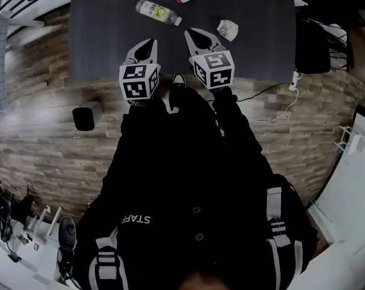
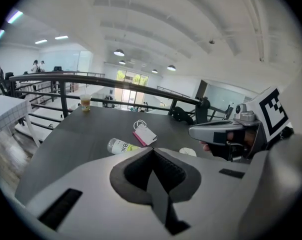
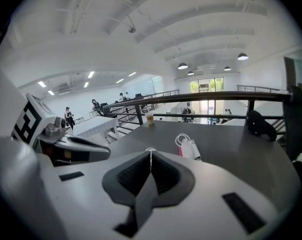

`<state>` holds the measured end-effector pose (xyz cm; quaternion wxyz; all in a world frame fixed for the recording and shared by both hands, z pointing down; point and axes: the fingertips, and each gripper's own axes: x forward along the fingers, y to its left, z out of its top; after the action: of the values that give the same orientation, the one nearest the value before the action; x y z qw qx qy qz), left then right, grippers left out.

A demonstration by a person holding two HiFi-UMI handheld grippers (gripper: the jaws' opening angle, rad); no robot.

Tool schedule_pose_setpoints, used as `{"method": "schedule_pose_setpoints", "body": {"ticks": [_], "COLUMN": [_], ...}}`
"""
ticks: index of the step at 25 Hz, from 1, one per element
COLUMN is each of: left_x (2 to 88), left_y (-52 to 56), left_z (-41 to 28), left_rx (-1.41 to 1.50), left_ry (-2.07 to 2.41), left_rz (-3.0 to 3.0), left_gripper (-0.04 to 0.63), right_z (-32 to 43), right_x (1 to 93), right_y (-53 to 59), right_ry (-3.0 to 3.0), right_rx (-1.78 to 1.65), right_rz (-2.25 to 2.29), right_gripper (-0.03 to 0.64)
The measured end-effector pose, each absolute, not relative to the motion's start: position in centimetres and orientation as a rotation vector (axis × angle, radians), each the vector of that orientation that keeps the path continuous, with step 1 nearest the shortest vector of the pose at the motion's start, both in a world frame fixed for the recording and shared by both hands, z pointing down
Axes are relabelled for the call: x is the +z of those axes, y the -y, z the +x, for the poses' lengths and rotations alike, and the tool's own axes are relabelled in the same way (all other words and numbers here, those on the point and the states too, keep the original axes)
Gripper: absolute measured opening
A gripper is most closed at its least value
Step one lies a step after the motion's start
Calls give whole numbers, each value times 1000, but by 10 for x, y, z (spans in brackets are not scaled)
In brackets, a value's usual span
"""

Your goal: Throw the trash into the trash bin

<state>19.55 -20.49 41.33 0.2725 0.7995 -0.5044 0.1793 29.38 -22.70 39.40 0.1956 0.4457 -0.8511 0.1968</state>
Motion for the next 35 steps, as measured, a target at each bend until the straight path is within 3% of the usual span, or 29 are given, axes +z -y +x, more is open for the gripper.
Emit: {"method": "schedule_pose_setpoints", "body": {"ticks": [14, 17, 24, 35], "left_x": [486, 498, 527, 539], "left_y": [234, 235, 240, 235], "left_z": [174, 174, 173, 169], "left_rx": [559, 579, 596, 590], "left_ry": [1359, 1355, 1352, 1376], "left_rz": [2011, 1990, 1931, 1875], "left_gripper": [2, 2, 2, 2], "right_z": [278, 278, 281, 289], "right_x": [505, 528, 572, 621], "right_y": [273, 281, 300, 308], "right_ry": [2244, 2213, 2128, 2017], "right_rx": [563, 551, 485, 410], "right_rz": [1025, 977, 876, 710], "right_gripper": [24, 89, 169, 238]}}
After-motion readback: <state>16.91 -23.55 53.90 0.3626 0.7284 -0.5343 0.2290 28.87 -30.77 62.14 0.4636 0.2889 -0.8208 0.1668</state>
